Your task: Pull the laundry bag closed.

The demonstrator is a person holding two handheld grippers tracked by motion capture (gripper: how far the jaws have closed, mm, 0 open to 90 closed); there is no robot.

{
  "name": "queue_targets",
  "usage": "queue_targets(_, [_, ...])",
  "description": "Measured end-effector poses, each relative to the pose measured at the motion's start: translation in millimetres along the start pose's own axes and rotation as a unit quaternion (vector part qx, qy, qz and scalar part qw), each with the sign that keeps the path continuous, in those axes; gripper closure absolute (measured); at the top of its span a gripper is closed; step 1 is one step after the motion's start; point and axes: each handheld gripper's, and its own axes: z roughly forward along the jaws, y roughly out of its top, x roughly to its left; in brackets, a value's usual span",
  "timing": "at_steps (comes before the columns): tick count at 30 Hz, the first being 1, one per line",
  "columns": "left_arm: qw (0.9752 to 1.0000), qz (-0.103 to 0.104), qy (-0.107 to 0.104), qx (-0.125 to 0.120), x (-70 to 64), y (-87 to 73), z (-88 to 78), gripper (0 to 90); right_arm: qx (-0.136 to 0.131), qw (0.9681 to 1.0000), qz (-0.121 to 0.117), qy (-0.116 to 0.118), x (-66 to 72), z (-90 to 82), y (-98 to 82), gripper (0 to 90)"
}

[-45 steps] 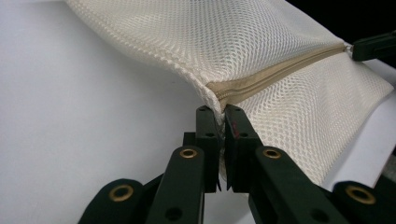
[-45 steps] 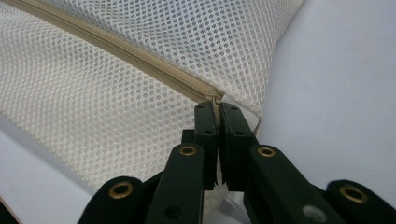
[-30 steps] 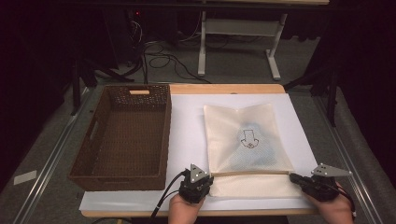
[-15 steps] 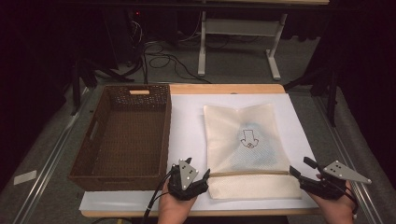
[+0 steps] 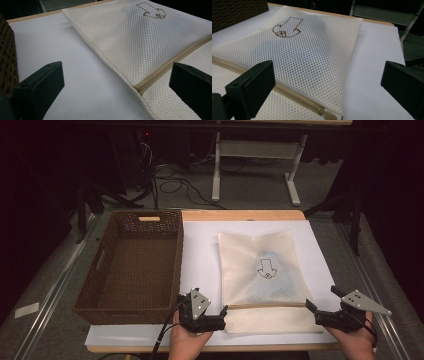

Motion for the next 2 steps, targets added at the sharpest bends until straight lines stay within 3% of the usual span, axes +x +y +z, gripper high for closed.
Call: queue_targets(2, [1.0000, 0.002, 0.002, 0.001, -0.3, -0.5, 0.4, 2.5, -0.001, 1.0000, 0.003, 0.002, -0.5, -0.5, 0.1, 0.0])
